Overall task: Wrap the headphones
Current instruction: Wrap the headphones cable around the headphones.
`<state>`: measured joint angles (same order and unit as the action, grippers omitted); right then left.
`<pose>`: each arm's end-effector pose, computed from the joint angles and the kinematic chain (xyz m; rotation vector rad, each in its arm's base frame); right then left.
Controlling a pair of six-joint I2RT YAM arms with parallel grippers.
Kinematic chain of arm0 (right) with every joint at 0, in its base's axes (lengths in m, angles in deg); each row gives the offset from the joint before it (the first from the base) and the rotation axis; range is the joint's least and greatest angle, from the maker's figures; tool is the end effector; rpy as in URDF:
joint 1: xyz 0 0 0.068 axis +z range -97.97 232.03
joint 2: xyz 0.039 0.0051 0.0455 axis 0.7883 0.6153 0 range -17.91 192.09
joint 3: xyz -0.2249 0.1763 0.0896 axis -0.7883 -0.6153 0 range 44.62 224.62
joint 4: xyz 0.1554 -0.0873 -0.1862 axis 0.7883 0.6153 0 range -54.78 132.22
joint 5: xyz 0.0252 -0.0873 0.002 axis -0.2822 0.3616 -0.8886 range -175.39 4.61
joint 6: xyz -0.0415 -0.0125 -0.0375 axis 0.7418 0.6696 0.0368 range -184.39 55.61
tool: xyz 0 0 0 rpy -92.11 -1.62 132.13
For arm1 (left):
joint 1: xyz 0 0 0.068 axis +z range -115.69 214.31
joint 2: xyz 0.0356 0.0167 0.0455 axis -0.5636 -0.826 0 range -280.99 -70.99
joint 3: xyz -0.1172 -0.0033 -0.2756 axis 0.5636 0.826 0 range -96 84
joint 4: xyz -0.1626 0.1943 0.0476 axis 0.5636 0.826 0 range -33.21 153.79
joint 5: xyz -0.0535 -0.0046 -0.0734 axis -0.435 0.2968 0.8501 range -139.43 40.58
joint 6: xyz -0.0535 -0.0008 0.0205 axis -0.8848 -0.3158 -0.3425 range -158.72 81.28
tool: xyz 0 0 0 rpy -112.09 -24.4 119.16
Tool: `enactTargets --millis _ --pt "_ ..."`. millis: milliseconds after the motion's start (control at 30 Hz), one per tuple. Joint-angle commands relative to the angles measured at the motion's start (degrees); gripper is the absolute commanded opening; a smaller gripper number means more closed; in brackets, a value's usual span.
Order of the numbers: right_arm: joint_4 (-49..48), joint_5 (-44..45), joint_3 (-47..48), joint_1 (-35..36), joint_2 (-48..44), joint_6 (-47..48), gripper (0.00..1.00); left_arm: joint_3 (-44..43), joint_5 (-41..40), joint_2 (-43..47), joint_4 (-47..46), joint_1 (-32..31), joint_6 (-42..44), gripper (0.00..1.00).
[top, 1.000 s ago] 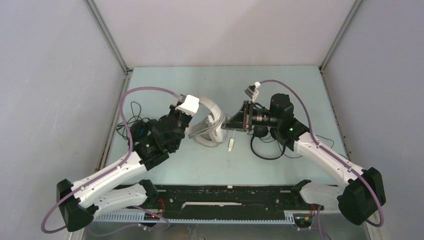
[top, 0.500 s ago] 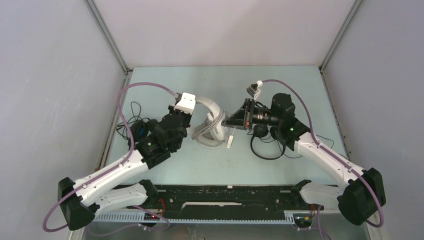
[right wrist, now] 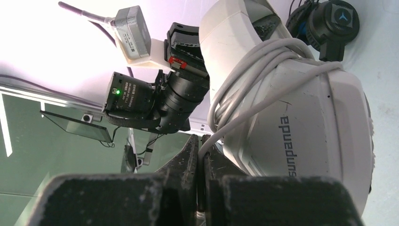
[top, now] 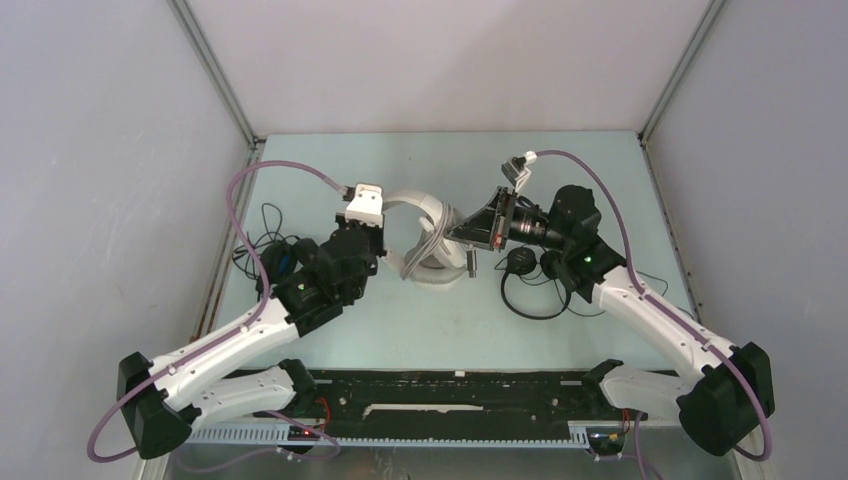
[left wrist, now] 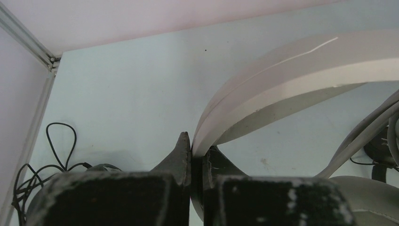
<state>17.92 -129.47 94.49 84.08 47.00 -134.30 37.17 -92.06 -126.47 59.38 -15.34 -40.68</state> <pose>0.1950 0.1554 0.3769 -0.1316 1.9244 1.8902 0.1530 -0.1377 0.3565 0.1817 1.7051 -0.0098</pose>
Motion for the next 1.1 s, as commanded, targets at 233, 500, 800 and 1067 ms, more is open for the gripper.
enactTargets --millis 233,500,800,1067 --pt "-3.25 6.17 5.59 2.84 -1.38 2.40 0.00 -7.79 -4.09 -2.36 10.48 1.74 -18.17 0.00" --pt "4.29 12.89 6.65 3.91 -1.83 5.74 0.12 -7.77 -4.32 -1.79 11.21 1.72 -25.75 0.00" --pt "13.17 17.38 10.61 5.49 -2.76 11.21 0.14 -0.66 -5.36 2.73 -1.93 1.83 -27.35 0.00" --pt "18.74 19.75 14.54 8.23 -2.49 15.49 0.18 4.12 -4.96 3.90 -16.16 1.83 -24.90 0.00"
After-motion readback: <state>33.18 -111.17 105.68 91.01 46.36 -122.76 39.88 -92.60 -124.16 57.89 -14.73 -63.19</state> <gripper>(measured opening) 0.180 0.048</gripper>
